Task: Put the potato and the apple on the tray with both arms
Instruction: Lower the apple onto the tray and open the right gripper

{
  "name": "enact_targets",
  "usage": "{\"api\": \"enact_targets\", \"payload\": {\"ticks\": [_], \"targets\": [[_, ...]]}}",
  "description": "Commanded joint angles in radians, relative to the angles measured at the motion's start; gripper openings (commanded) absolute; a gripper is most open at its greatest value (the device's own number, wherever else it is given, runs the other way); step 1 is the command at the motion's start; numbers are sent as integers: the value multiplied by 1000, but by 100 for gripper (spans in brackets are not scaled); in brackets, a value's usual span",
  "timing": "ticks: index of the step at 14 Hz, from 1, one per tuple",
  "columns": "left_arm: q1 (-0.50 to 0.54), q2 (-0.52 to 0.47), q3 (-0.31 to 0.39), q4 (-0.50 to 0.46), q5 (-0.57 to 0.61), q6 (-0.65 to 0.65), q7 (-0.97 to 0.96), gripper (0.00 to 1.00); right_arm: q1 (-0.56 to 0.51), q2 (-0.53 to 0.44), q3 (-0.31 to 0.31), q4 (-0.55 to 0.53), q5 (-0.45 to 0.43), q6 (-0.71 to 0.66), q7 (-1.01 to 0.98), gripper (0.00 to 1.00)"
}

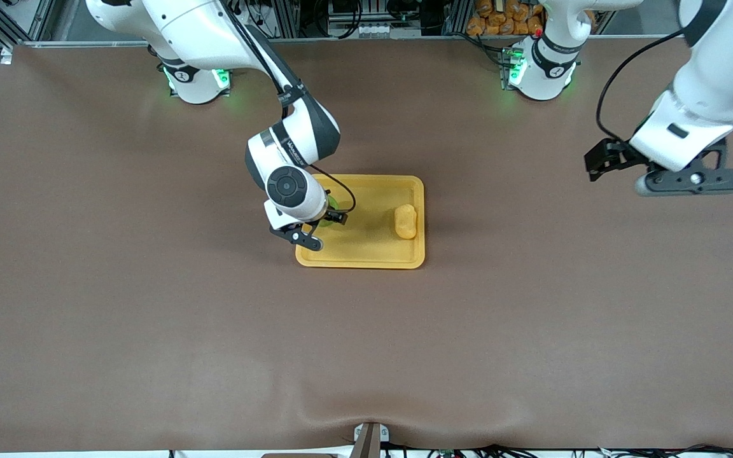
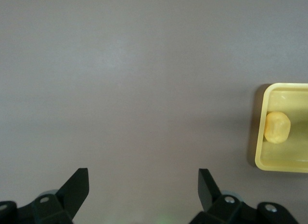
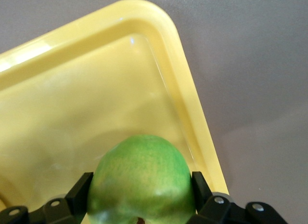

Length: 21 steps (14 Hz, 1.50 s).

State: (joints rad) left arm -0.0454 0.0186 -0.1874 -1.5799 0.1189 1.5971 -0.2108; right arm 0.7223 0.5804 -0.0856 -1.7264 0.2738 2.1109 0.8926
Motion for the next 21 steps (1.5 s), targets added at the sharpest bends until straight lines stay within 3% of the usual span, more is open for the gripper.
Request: {"api": "enact_targets", "payload": {"ticks": [1, 9, 10, 11, 12, 13, 14, 15, 21], "targets": [[41, -12, -1, 44, -18, -57, 76, 100, 6, 22, -11, 27, 22, 7, 14, 0], [67, -77, 12, 37, -39, -146, 108, 100, -1, 58, -11, 24, 22, 32, 5, 0], [67, -86, 14, 37, -66, -160, 113, 100, -1, 61, -11, 25, 22, 32, 5, 4], [67, -94, 22, 37, -88, -169, 117, 100, -3, 62, -11, 25, 22, 32, 3, 29], [59, -104, 28, 37, -88, -183, 129, 100, -4, 62, -11, 25, 22, 31, 2, 48], [58, -108, 31, 37, -88, -187, 131, 100, -4, 64, -11, 25, 22, 32, 2, 56], [55, -111, 45, 37, -88, -196, 133, 100, -6, 65, -11, 25, 22, 32, 2, 73], [50, -114, 58, 37, -88, -203, 149, 100, -6, 65, -11, 27, 22, 32, 2, 100], [58, -128, 80, 20, -99, -212, 225, 100, -3, 47, -13, 28, 16, 6, -3, 100]]}}
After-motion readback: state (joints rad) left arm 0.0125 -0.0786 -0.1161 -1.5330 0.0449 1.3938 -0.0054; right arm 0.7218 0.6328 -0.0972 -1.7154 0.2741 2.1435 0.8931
